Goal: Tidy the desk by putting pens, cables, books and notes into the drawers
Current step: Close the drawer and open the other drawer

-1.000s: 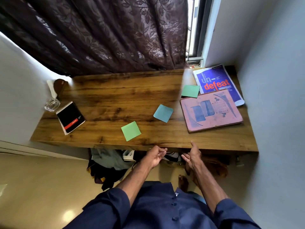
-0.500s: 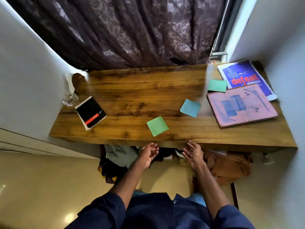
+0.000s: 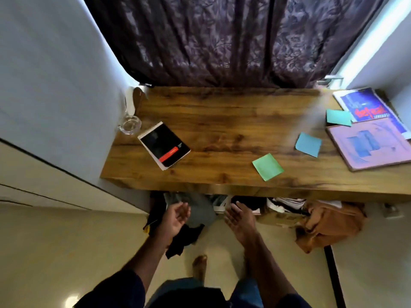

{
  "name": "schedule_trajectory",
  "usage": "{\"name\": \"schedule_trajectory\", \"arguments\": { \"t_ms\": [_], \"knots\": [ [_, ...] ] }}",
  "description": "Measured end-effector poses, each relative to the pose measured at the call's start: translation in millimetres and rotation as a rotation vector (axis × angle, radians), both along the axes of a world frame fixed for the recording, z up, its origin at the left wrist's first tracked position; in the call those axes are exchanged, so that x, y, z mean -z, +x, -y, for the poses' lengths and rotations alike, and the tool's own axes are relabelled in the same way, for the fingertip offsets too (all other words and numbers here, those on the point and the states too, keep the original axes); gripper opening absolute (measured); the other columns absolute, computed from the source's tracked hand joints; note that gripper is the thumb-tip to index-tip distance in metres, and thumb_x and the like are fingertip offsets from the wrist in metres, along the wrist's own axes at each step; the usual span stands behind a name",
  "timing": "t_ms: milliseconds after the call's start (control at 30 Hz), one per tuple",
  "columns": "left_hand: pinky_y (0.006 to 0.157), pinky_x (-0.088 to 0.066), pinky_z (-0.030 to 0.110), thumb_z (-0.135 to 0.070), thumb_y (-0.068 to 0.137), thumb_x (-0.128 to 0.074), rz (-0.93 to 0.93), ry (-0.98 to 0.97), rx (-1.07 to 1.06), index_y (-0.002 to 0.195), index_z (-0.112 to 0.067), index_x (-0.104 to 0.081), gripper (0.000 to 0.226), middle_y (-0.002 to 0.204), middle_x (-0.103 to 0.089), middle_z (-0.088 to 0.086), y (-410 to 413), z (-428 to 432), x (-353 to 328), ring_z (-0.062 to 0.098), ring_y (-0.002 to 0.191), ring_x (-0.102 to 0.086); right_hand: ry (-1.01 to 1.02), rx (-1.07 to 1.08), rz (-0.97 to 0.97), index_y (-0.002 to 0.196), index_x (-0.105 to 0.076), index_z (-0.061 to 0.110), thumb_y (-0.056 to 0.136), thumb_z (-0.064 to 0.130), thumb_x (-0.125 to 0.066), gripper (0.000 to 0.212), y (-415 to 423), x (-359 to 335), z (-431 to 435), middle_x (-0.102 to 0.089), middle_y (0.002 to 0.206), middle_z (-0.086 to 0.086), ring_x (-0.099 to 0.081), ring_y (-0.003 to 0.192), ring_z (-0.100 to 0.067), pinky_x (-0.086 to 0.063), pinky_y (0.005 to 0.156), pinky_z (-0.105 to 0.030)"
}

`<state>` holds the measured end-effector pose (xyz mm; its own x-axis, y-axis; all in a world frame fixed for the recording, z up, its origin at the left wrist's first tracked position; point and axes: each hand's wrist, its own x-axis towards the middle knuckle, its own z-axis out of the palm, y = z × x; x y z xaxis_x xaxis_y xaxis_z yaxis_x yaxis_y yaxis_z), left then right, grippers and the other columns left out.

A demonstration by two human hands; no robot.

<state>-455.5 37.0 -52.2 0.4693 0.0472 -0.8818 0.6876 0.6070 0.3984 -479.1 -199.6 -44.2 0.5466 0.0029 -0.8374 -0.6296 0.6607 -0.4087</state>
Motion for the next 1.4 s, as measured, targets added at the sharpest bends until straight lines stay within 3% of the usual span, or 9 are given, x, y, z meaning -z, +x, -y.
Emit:
{"name": "schedule_trajectory", "arguments": {
  "t_ms": [100,333,467,700,800,1000,1167,1300,1400],
  "knots": [
    [0.082,-0.053,0.037,-0.028,0.103,-0.055,0.015,-0.049,-0.106,0.105,-0.001,-0.061,0.028,0.1,-0.067,0.017,13,-25,10,0.03,0.093,-0.064,0.019,0.061,-0.045,0.14,-0.048,-0.003,0.101,0.041,-0.052,0.059,19,11,-23,-0.063,0.129,-0.023,-0.058,0.125,-0.037,-0.047,0.104,-0.042],
    [0.101,-0.047,0.047,-0.061,0.095,-0.051,-0.005,-0.207,-0.298,0.123,0.0,-0.055,0.067,0.109,-0.06,0.021,57,-40,69,0.038,0.104,-0.06,0.134,0.367,-0.092,0.145,-0.041,-0.002,0.1,0.059,-0.041,0.076,74,63,-56,-0.054,0.136,-0.026,-0.051,0.13,-0.039,-0.041,0.111,-0.045],
    [0.086,-0.047,0.043,-0.067,0.093,-0.043,-0.017,-0.228,-0.349,0.118,-0.004,-0.057,0.069,0.103,-0.059,0.019,83,-34,89,0.032,0.092,-0.058,0.233,0.503,-0.063,0.147,-0.044,0.025,0.093,0.064,-0.047,0.067,94,101,-64,-0.065,0.121,-0.015,-0.061,0.117,-0.034,-0.043,0.105,-0.047],
    [0.073,-0.043,0.037,-0.079,0.085,-0.038,-0.002,-0.268,-0.362,0.111,-0.007,-0.061,0.08,0.095,-0.062,0.017,98,-28,129,0.029,0.073,-0.056,0.261,0.562,0.045,0.142,-0.052,0.026,0.091,0.069,-0.042,0.067,106,141,-66,-0.07,0.122,-0.014,-0.061,0.116,-0.033,-0.035,0.112,-0.048],
    [0.065,-0.041,0.036,-0.082,0.083,-0.039,0.02,-0.268,-0.358,0.105,-0.009,-0.058,0.078,0.085,-0.057,0.018,97,-27,139,0.029,0.062,-0.05,0.302,0.615,0.072,0.115,-0.071,0.013,0.094,0.061,-0.046,0.058,104,149,-66,-0.068,0.116,-0.015,-0.06,0.113,-0.035,-0.038,0.108,-0.048],
    [0.104,-0.049,0.047,-0.076,0.087,-0.046,-0.067,-0.296,-0.419,0.137,0.002,-0.05,0.093,0.135,-0.057,0.025,78,-33,140,0.04,0.122,-0.059,0.229,0.655,-0.013,0.106,-0.064,0.01,0.095,0.053,-0.052,0.045,86,135,-68,-0.074,0.105,-0.019,-0.067,0.103,-0.036,-0.049,0.101,-0.051],
    [0.11,-0.044,0.05,-0.069,0.09,-0.049,-0.093,-0.329,-0.459,0.131,0.002,-0.053,0.082,0.132,-0.058,0.025,45,-34,121,0.041,0.124,-0.057,0.331,0.696,-0.049,0.122,-0.059,0.003,0.074,0.048,-0.069,0.066,49,137,-68,-0.063,0.13,-0.022,-0.06,0.122,-0.038,-0.042,0.111,-0.05],
    [0.105,-0.046,0.052,-0.065,0.097,-0.042,-0.122,-0.255,-0.257,0.132,0.003,-0.054,0.077,0.133,-0.06,0.027,24,-41,110,0.042,0.126,-0.056,0.12,0.401,-0.167,0.13,-0.054,0.001,0.101,0.044,-0.048,0.052,29,116,-71,-0.066,0.118,-0.023,-0.061,0.115,-0.037,-0.043,0.111,-0.048],
    [0.094,-0.055,0.051,-0.053,0.096,-0.051,0.005,0.289,0.332,0.119,-0.006,-0.065,0.054,0.117,-0.071,0.014,-3,-29,73,0.03,0.11,-0.067,-0.293,-0.117,-0.069,0.106,-0.067,0.006,0.105,0.031,-0.048,0.031,8,67,-88,-0.074,0.099,-0.015,-0.07,0.1,-0.029,-0.055,0.095,-0.046]
  ]
}}
